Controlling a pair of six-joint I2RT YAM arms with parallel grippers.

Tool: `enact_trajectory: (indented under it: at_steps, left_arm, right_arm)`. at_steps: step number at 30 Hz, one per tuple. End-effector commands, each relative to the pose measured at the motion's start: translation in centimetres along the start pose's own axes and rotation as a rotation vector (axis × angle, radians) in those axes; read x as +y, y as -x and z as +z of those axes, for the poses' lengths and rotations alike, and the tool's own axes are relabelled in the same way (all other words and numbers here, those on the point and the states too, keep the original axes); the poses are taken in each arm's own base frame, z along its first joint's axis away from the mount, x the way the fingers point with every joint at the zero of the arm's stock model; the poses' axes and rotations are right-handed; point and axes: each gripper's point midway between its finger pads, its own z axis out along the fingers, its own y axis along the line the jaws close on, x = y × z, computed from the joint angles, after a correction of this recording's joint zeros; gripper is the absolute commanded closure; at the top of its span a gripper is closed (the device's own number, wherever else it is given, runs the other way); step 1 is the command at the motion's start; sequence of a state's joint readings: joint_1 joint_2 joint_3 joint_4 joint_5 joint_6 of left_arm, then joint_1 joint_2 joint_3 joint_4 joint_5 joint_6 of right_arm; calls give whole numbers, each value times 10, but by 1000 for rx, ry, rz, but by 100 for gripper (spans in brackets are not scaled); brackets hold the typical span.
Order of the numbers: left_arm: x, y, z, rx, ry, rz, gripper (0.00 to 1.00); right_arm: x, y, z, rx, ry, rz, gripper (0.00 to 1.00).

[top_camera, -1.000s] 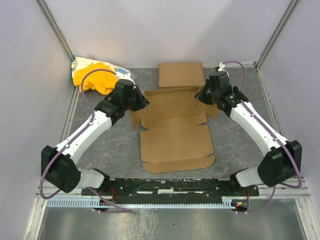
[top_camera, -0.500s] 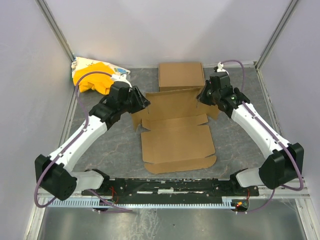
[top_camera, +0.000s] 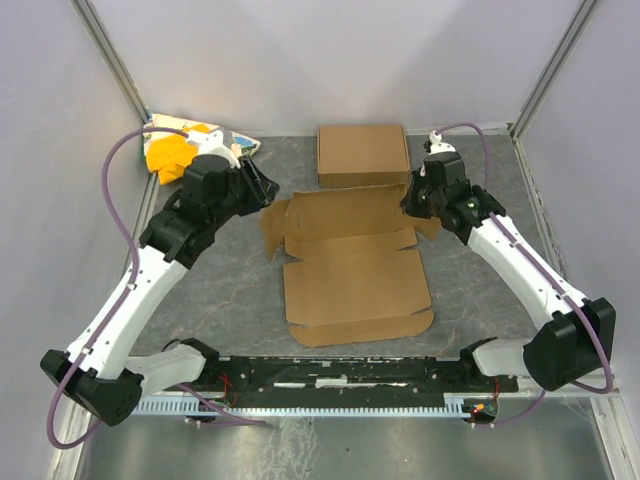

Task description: Fold the paper box

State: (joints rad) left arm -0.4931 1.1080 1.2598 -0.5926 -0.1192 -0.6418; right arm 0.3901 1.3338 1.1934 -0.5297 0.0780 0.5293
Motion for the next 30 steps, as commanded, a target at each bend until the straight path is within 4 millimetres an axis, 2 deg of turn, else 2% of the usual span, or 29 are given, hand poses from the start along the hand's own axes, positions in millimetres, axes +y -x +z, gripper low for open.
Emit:
enact_trajectory:
  at_steps: [1,6,10,15,18,21,30]
  left_arm:
    - [-22,42,12,-108,-27,58,52]
    - [-48,34,50,-32,-122,73,59]
    - [-68,17,68,46,-237,110,64]
    - [-69,5,83,91,-262,184,58]
    - [-76,0,87,104,-318,232,56]
    - [-80,-6,92,106,-330,297,56]
    - [-71,-35,110,175,-303,468,57]
  right_arm:
    - [0,-8,-6,-1,41,-69,98]
    - [-4,-19,-8,12,53,-92,98]
    - [-6,-22,-7,26,50,-109,98]
    - [-9,-28,-1,49,44,-139,98]
    - [-11,-34,4,63,39,-147,98]
    - [-14,-38,7,72,36,-148,98]
    - [-16,-43,9,89,27,-165,98]
